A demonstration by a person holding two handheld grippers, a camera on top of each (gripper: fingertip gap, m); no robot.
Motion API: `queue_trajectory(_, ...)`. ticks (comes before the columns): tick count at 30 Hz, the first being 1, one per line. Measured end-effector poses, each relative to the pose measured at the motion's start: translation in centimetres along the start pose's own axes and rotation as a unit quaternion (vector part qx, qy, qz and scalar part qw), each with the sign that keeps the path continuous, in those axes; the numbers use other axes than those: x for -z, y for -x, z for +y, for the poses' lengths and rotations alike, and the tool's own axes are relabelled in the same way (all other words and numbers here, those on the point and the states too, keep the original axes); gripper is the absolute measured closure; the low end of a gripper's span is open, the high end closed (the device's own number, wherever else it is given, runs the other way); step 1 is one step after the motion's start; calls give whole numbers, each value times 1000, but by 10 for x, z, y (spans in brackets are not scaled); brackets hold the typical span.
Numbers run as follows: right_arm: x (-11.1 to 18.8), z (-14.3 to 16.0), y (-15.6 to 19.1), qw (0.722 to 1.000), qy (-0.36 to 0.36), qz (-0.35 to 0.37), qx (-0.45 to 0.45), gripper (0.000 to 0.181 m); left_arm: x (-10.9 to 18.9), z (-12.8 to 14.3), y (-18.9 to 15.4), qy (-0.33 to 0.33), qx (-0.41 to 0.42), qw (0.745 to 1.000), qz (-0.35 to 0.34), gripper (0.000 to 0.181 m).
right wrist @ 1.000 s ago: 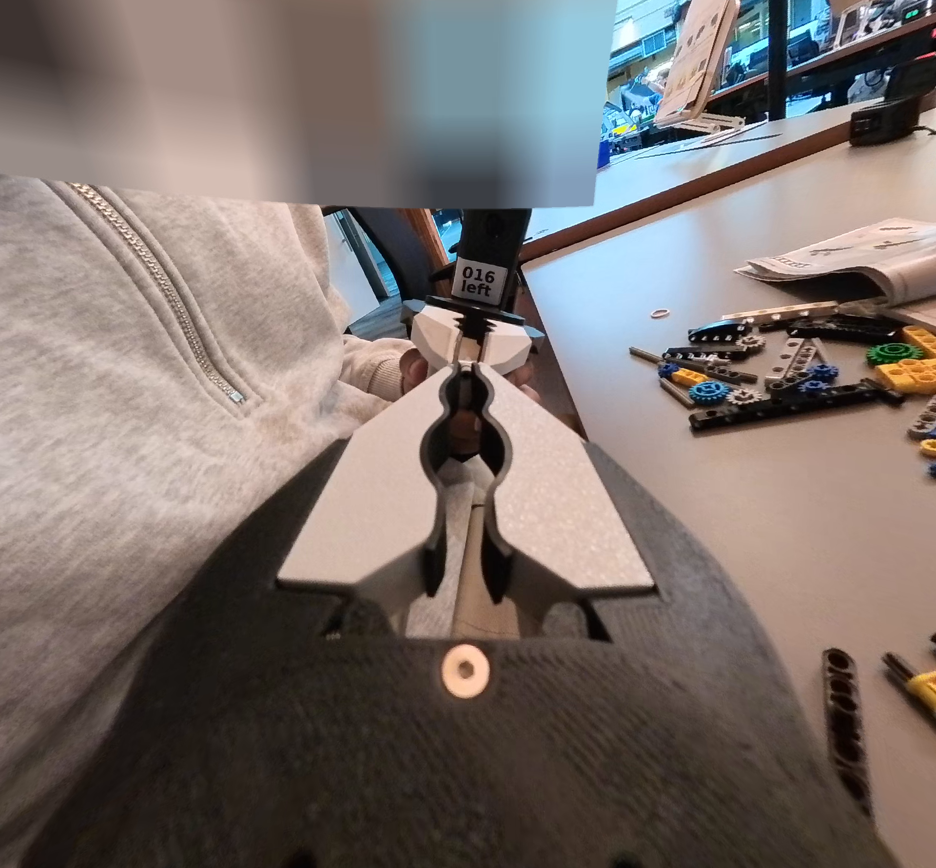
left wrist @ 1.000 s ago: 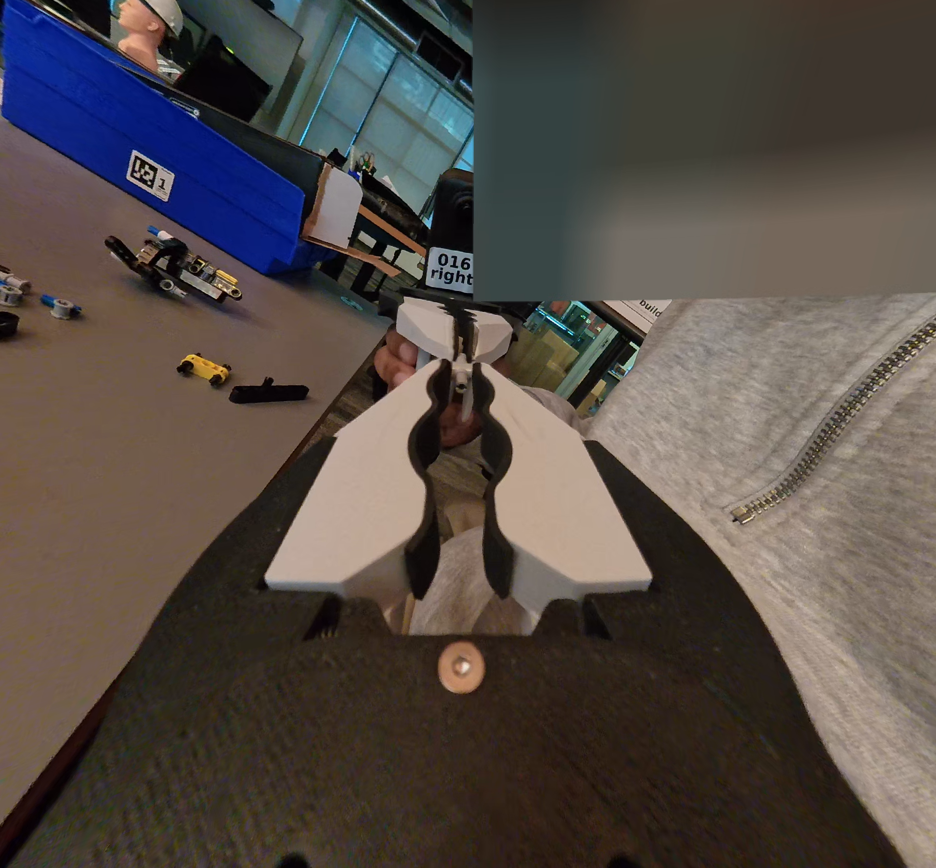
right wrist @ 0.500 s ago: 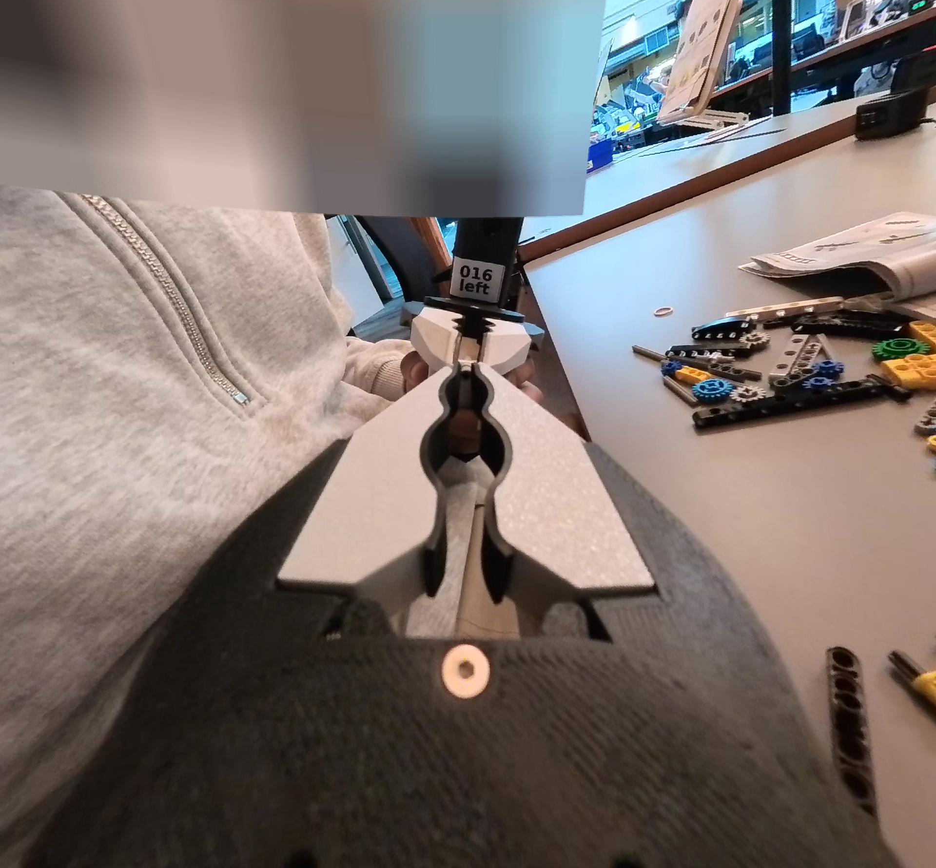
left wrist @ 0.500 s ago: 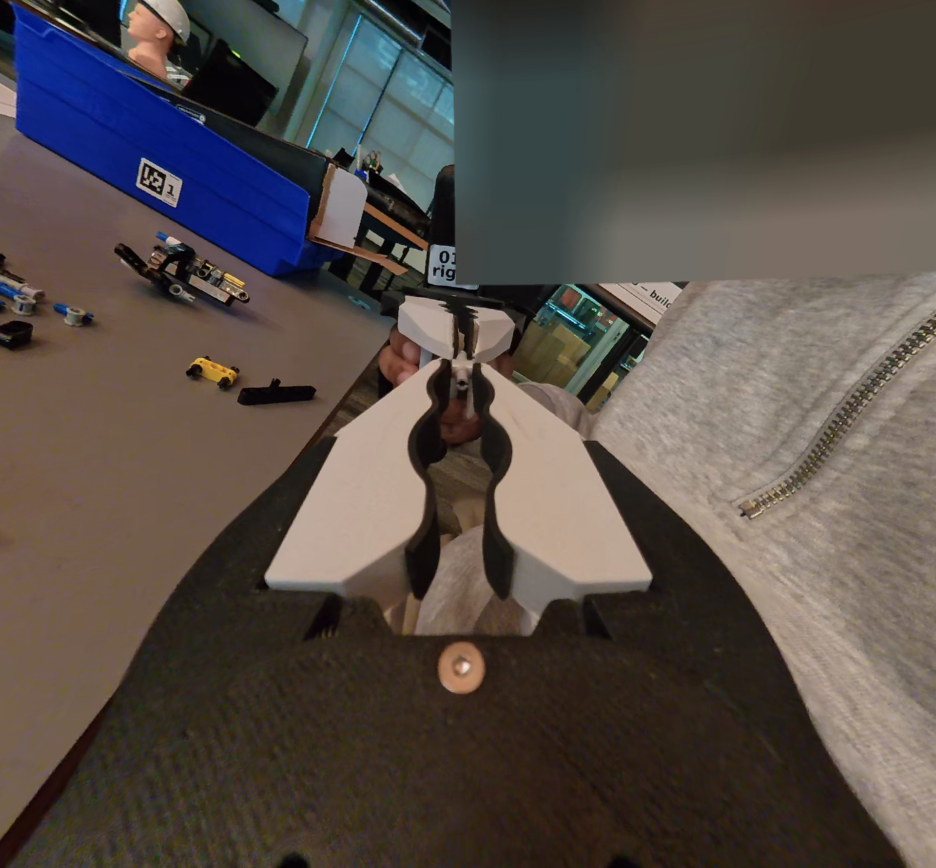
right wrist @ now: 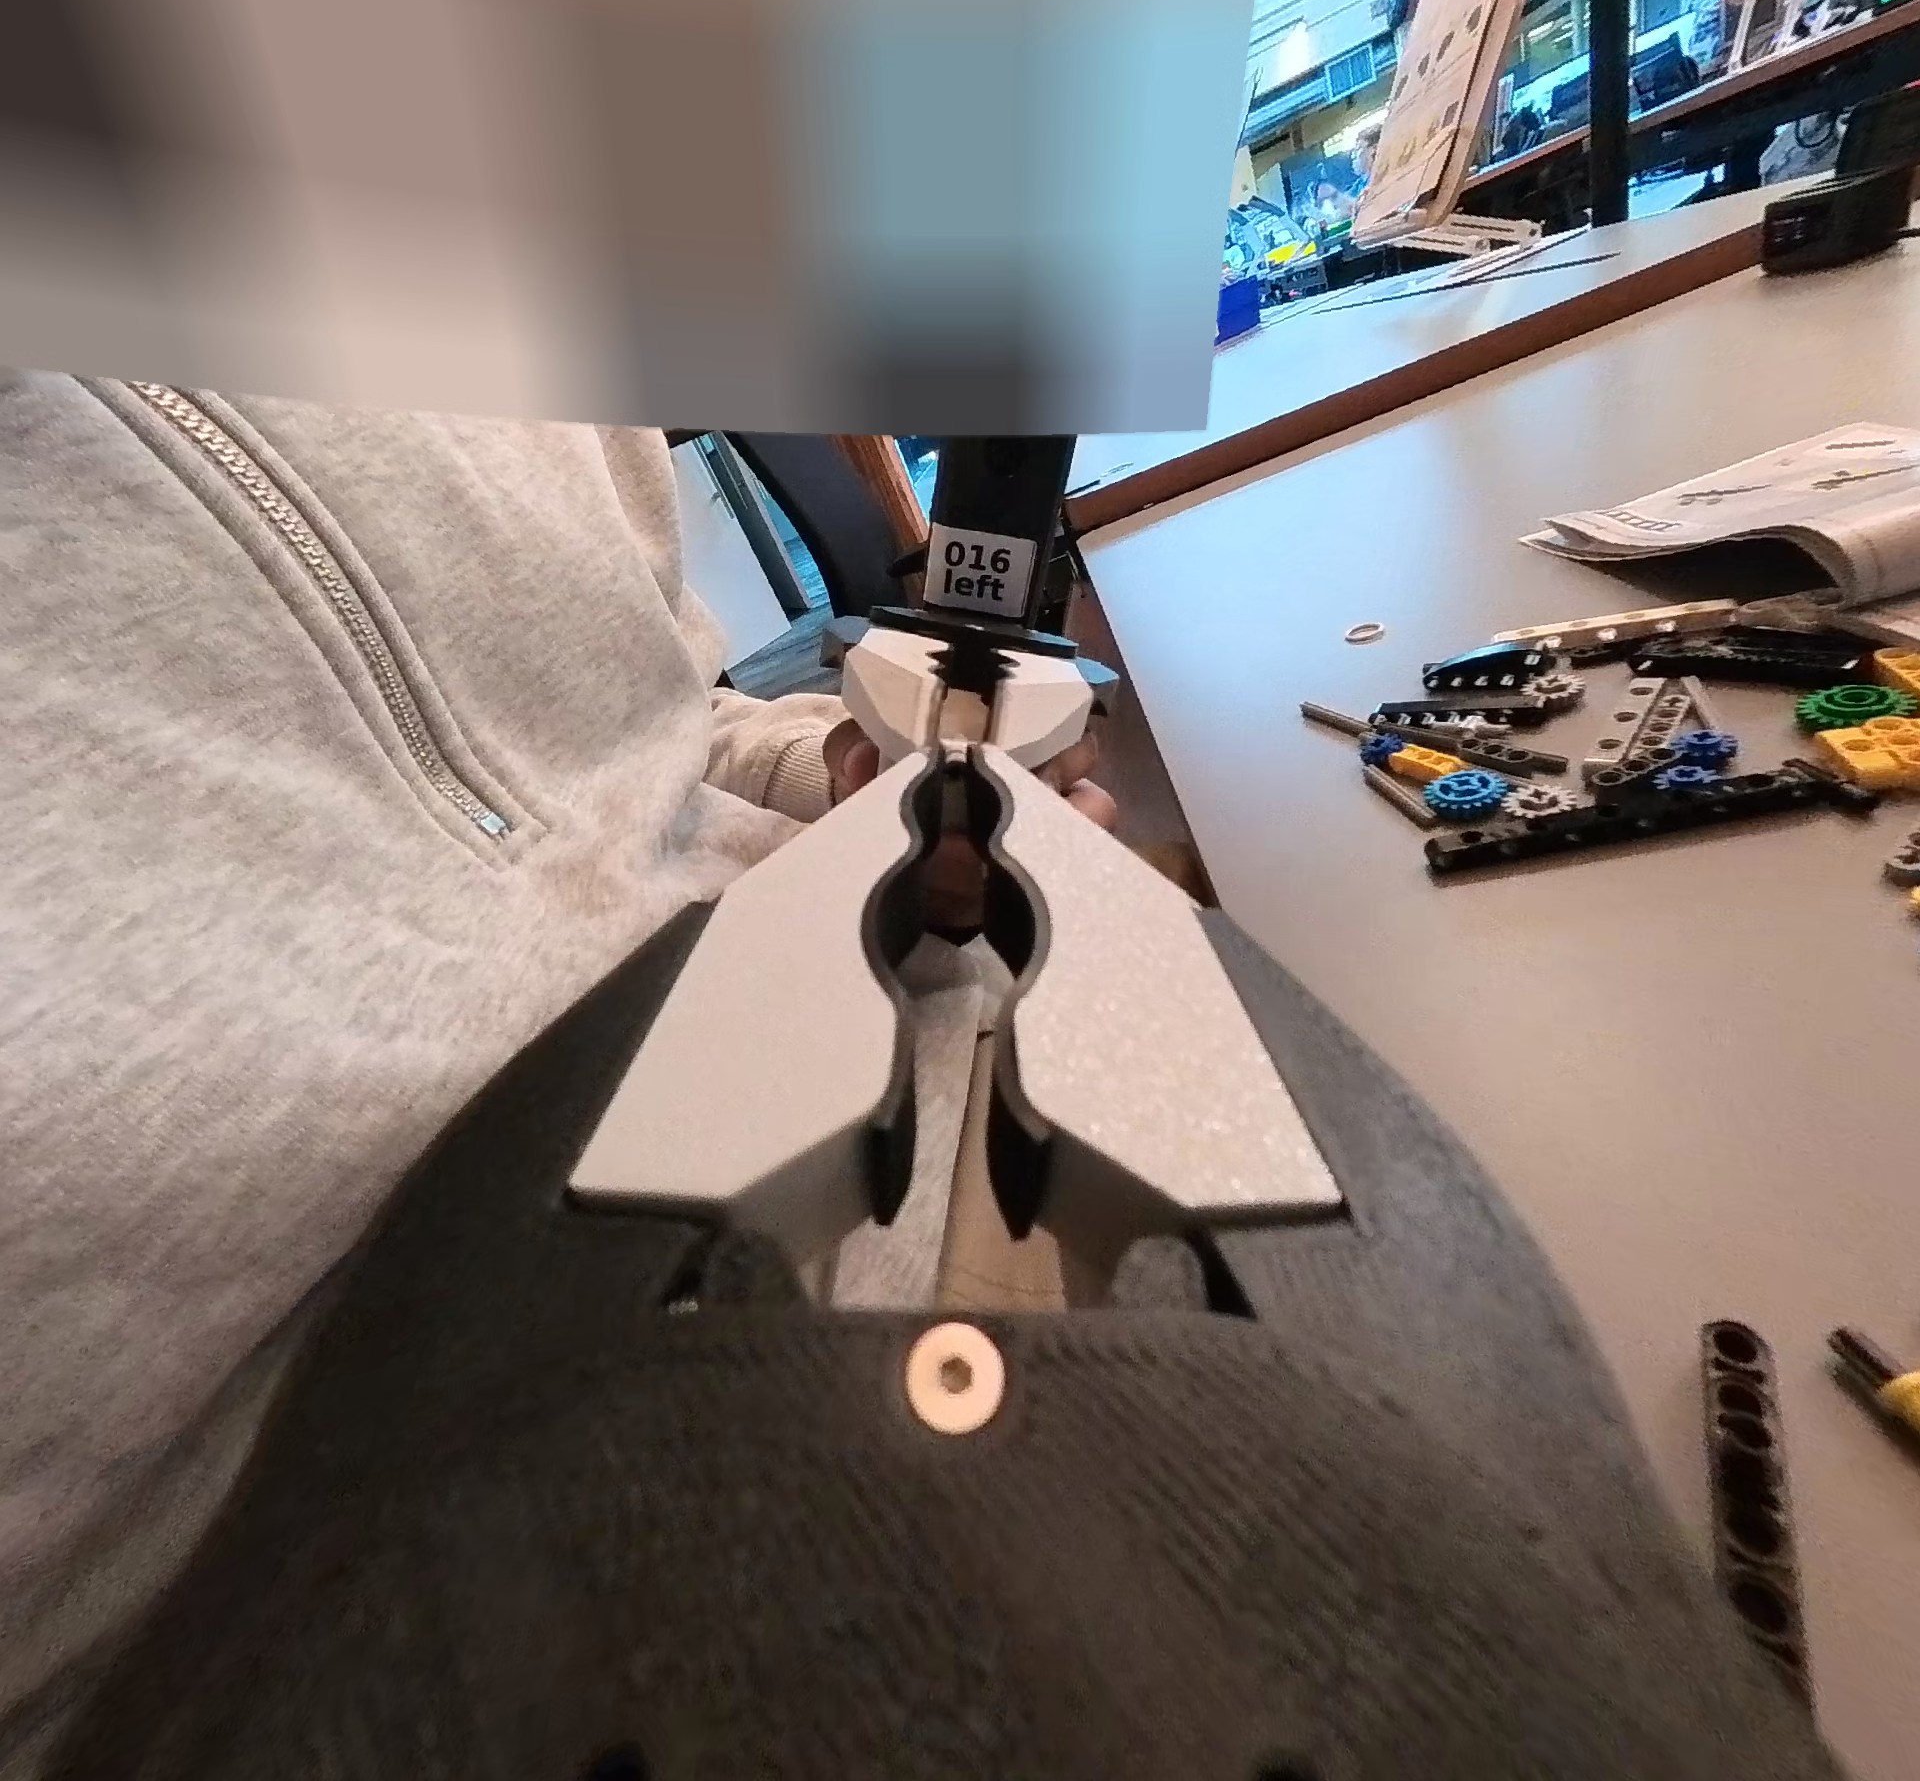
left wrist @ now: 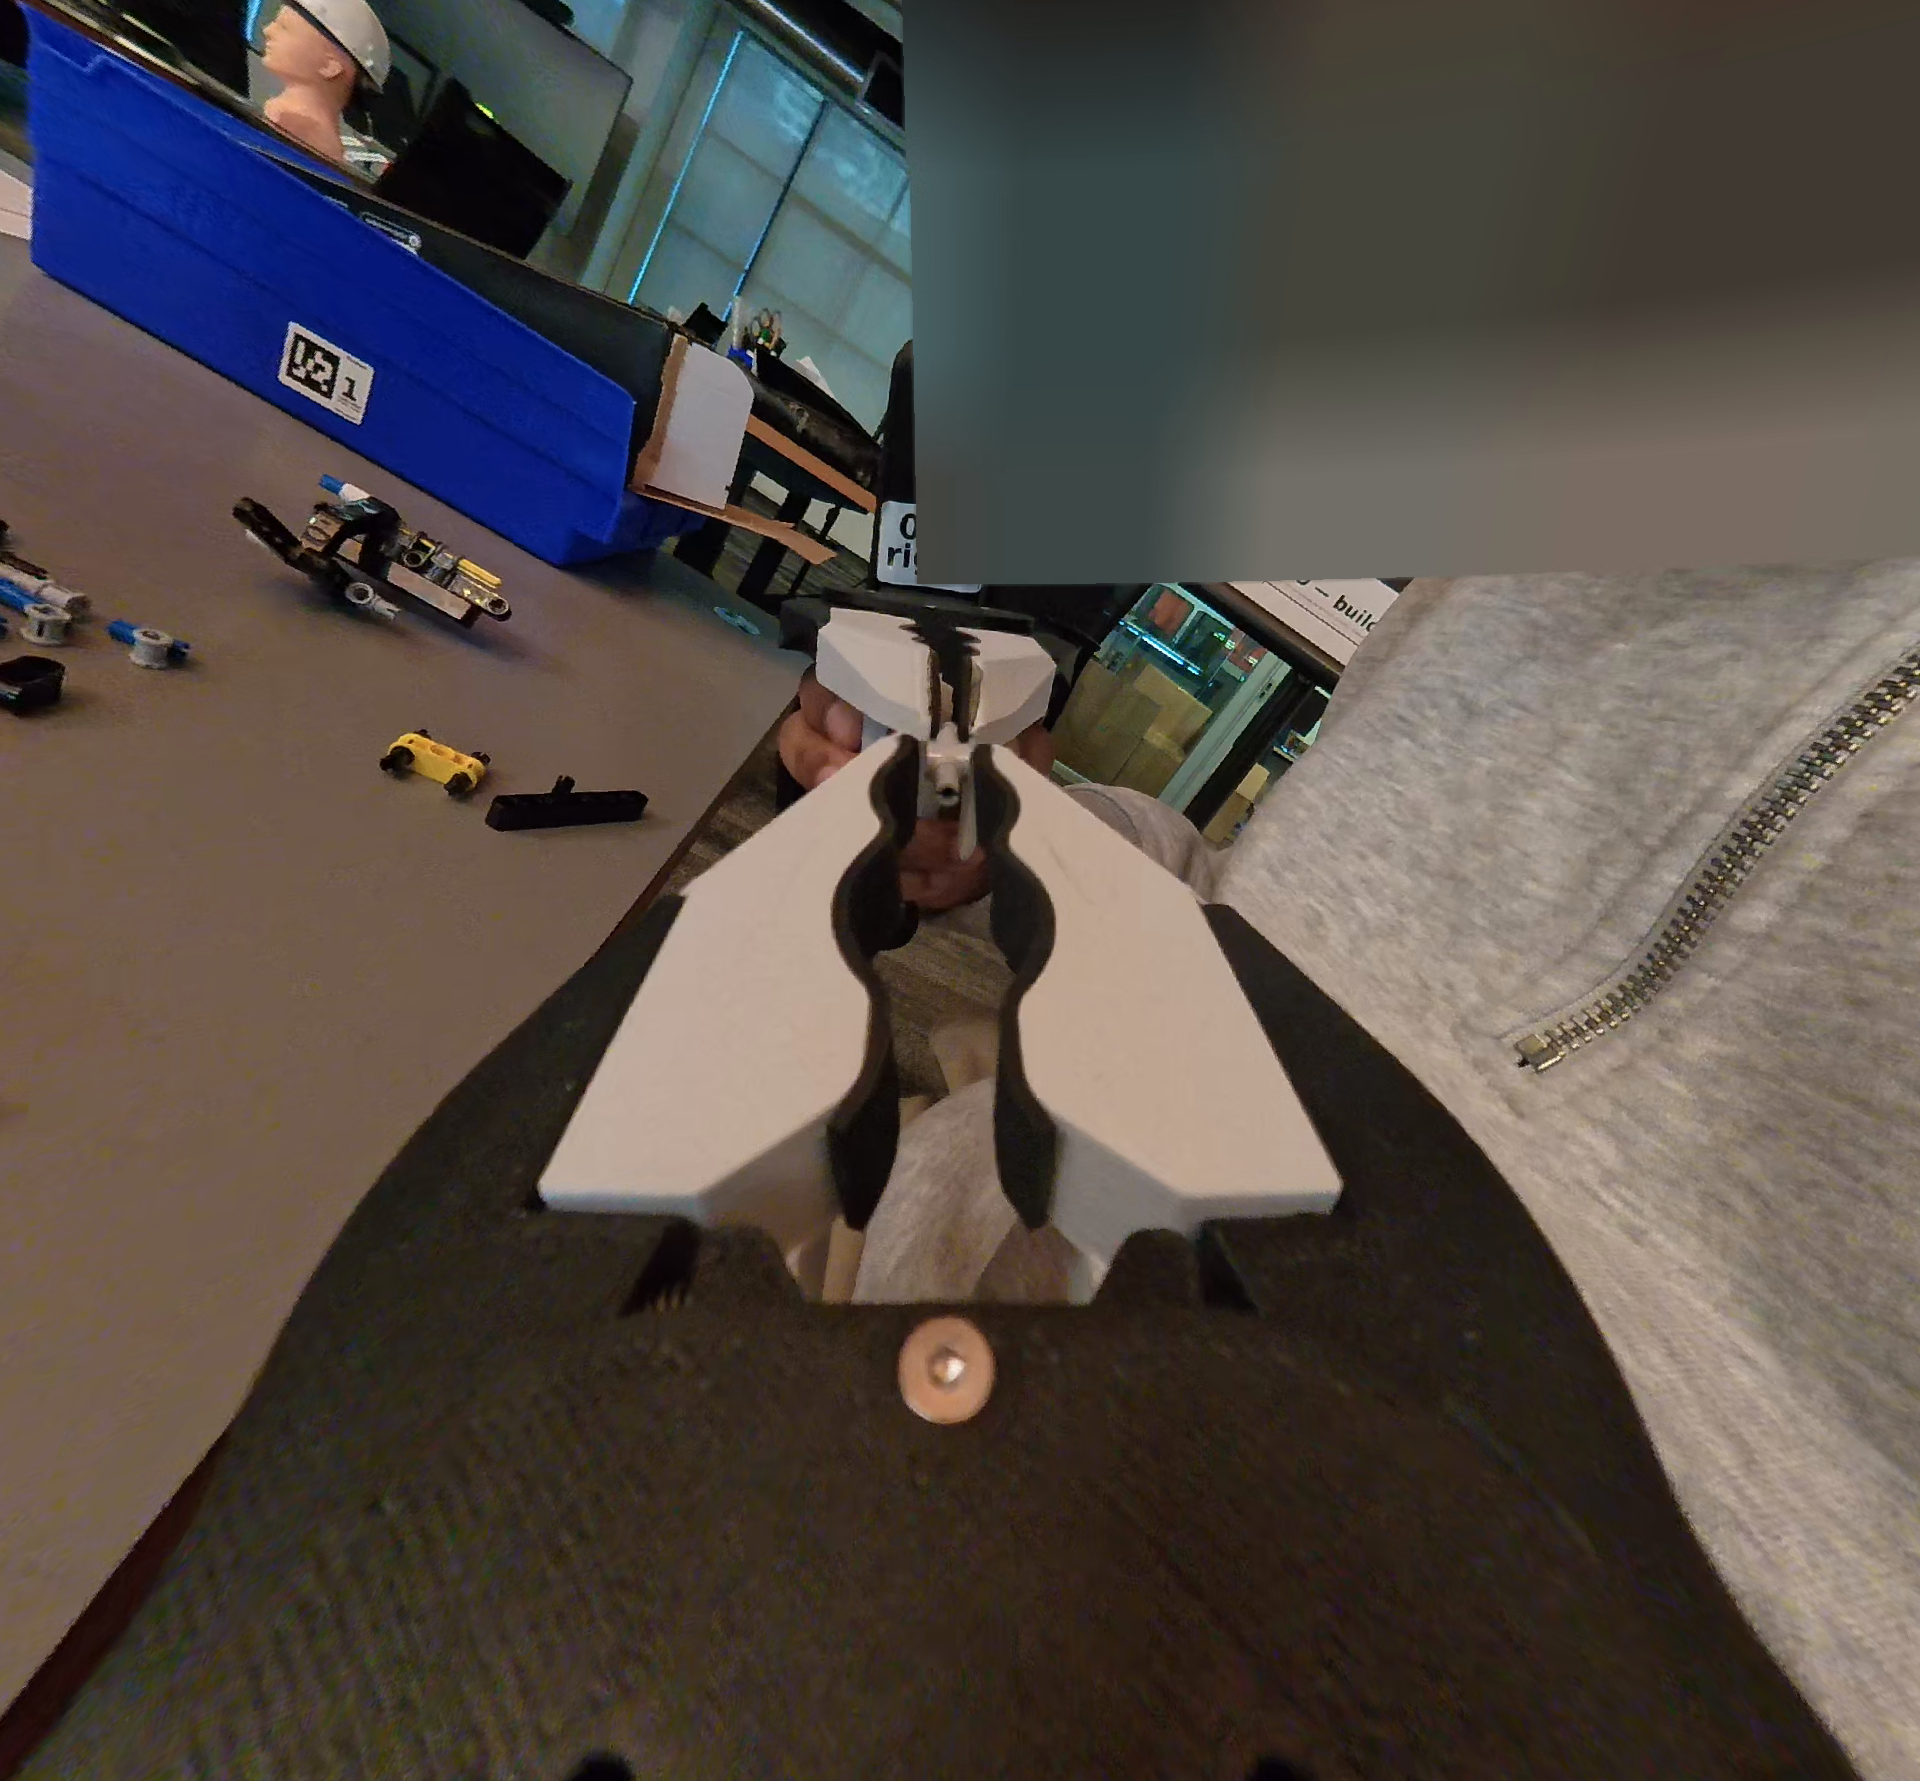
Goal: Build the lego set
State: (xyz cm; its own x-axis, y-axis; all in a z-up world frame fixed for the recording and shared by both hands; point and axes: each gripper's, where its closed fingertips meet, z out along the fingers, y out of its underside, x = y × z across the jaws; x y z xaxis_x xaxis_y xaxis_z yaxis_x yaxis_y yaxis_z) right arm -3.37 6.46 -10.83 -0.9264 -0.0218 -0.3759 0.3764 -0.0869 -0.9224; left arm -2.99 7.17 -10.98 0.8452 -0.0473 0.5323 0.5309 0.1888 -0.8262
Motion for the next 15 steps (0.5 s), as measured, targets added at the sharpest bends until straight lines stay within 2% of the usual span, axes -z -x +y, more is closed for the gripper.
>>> queue_trajectory(13,0,-1,-2,1000,-1,8,6,180,1,-2,2,-3,-6,1000,-7,176)
queue_trajectory(15,3,-5,-6,1000,-12,22,11,176,2,-3,3,-9,-2,1000,-7,176)
